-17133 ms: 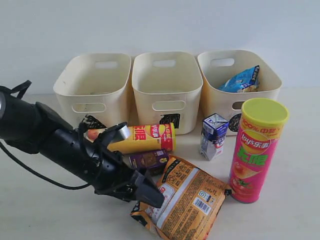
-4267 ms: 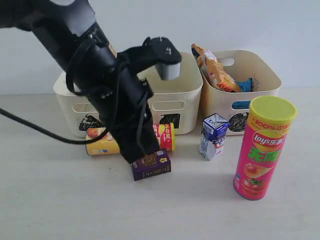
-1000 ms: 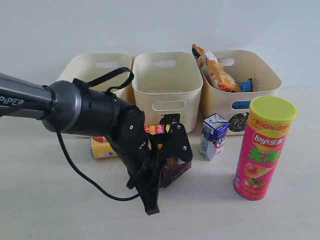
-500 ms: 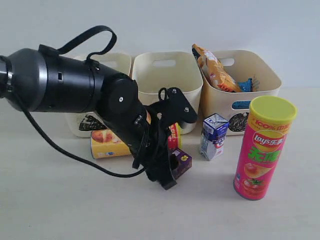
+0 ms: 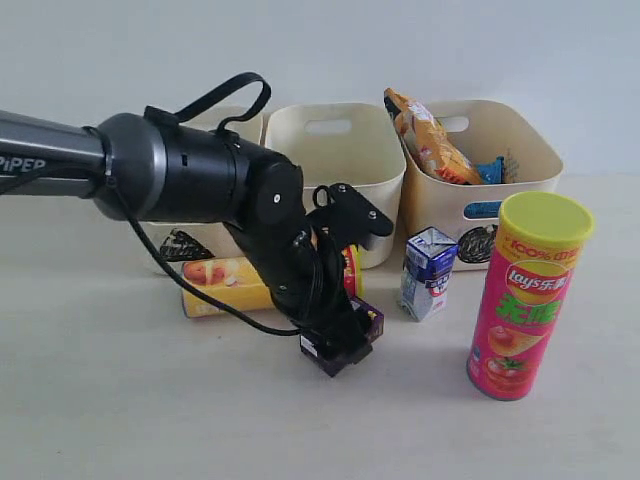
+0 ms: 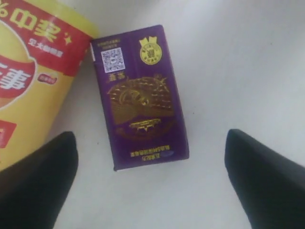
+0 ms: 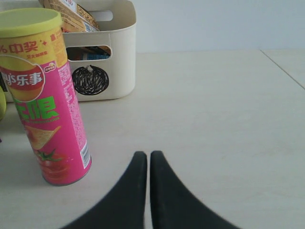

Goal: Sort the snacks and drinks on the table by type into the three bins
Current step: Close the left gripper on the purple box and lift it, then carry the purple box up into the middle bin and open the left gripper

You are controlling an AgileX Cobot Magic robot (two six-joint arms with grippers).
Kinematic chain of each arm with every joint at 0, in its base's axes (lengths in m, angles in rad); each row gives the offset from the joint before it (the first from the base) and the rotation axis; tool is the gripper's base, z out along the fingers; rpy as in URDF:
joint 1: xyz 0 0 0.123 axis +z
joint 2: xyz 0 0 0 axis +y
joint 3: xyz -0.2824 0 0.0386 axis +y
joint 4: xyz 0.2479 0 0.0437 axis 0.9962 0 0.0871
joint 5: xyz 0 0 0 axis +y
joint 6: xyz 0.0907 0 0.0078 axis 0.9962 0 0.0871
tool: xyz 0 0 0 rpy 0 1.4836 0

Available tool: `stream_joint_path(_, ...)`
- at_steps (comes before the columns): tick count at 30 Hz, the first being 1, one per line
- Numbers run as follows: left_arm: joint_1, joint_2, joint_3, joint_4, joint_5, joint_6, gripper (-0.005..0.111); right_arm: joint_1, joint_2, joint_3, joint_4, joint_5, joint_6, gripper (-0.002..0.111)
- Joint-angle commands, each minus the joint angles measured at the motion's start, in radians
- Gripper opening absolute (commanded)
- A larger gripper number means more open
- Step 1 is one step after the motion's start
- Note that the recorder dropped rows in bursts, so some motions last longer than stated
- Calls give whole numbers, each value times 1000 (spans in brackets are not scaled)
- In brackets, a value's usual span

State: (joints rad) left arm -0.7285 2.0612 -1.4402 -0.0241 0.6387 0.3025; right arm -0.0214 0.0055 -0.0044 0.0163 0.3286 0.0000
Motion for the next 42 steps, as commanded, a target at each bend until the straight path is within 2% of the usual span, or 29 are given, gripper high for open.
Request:
stream_joint_path(1, 1, 30, -28, -12, 22, -44, 85, 2, -6, 4, -4, -7, 0, 0)
stream_joint_path(13, 5, 112, -71, -9, 10, -75, 85, 2, -6, 4, -4, -7, 0, 0)
stream_joint_path(17, 10, 119, -71, -14, 7, -83, 80, 2, -6, 4, -4, -7, 0, 0)
stream_joint_path(19, 10, 119, -71, -14, 7, -83, 70, 2, -6, 4, -4, -7, 0, 0)
stream_joint_path(22, 10, 125, -71, -14, 9, -83, 49, 2, -6, 4, -4, -7, 0, 0)
stream_joint_path(23, 10, 130, -71, -12, 19, -83, 30, 2, -6, 4, -4, -7, 0, 0)
stream_joint_path(24, 10, 130, -71, -12, 24, -74, 20, 2, -6, 4, -4, -7, 0, 0)
stream_joint_path(25, 10, 130, -71, -9, 26, -74, 4, 2, -6, 4, -4, -7, 0, 0)
stream_joint_path(33, 8, 120, -73, -13, 81, -32, 4, 2, -6, 4, -4, -7, 0, 0)
stream_joint_path(42, -59, 34, -44, -16, 90, 46, 4, 2, -6, 4, -4, -7, 0, 0)
